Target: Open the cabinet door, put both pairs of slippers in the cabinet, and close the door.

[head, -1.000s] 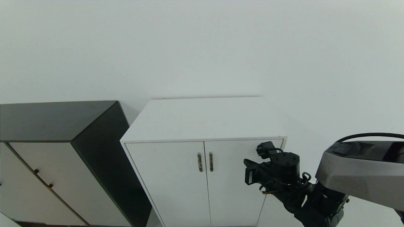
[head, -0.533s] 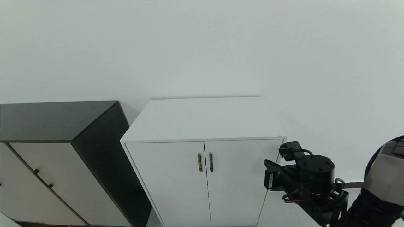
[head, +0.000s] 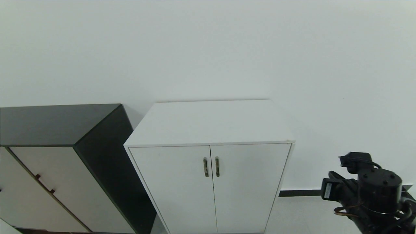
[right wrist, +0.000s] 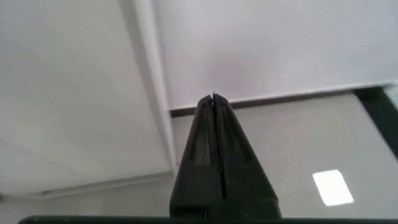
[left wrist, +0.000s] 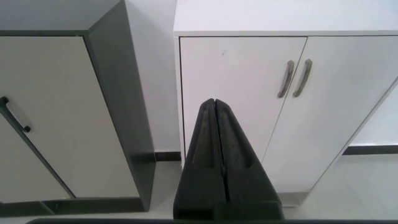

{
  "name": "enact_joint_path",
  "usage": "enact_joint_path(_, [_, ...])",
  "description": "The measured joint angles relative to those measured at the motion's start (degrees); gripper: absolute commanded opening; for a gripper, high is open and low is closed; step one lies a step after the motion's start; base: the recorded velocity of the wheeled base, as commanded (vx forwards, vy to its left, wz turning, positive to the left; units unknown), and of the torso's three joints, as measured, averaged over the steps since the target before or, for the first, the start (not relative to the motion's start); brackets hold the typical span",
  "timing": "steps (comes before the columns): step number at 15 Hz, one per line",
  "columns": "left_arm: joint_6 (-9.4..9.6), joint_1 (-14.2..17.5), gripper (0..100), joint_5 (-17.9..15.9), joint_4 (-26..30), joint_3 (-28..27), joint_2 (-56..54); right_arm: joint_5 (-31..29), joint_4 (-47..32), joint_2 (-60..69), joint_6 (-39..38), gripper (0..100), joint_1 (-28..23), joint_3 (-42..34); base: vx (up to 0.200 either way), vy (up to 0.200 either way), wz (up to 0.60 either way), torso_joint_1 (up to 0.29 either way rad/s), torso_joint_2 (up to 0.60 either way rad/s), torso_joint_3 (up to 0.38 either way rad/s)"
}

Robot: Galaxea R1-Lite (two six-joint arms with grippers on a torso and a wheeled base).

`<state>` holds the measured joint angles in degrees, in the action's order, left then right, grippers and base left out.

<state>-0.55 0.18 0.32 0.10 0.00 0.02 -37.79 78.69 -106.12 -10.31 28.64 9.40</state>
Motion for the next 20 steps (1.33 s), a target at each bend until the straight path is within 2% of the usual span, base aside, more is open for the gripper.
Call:
enact_joint_path(4, [-0.07,-0.05,0,0.01,0.0,0.0,0.0,-0.79,-0.88,6.64,-0.66,0,-5.51,-8.06,0.0,0.0,0.0,0.0,0.0,0.0])
enact_joint_path(8, [-0.11,0.0,0,0.04,0.0,0.0,0.0,-1.65,-10.44,15.13,-1.8,0,-8.16,-9.33,0.0,0.0,0.0,0.0,0.0,0.0])
enact_joint_path(10, [-0.11,0.0,0,0.01,0.0,0.0,0.0,-1.6,-18.83,21.26,-2.82,0,-8.57,-9.37,0.0,0.0,0.0,0.0,0.0,0.0])
enact_joint_path(13, [-0.11,-0.05,0,0.01,0.0,0.0,0.0,0.44,-38.16,34.01,-7.45,0,-8.94,-9.4,0.0,0.0,0.0,0.0,0.0,0.0])
enact_joint_path(17, [-0.11,0.0,0,0.01,0.0,0.0,0.0,10.23,-61.54,60.09,-8.86,0,-9.07,-9.22,0.0,0.0,0.0,0.0,0.0,0.0])
enact_joint_path(20, [-0.11,-0.05,0,0.0,0.01,0.0,0.0,20.11,-73.91,82.05,-3.64,0,-10.48,-8.28,0.0,0.0,0.0,0.0,0.0,0.0])
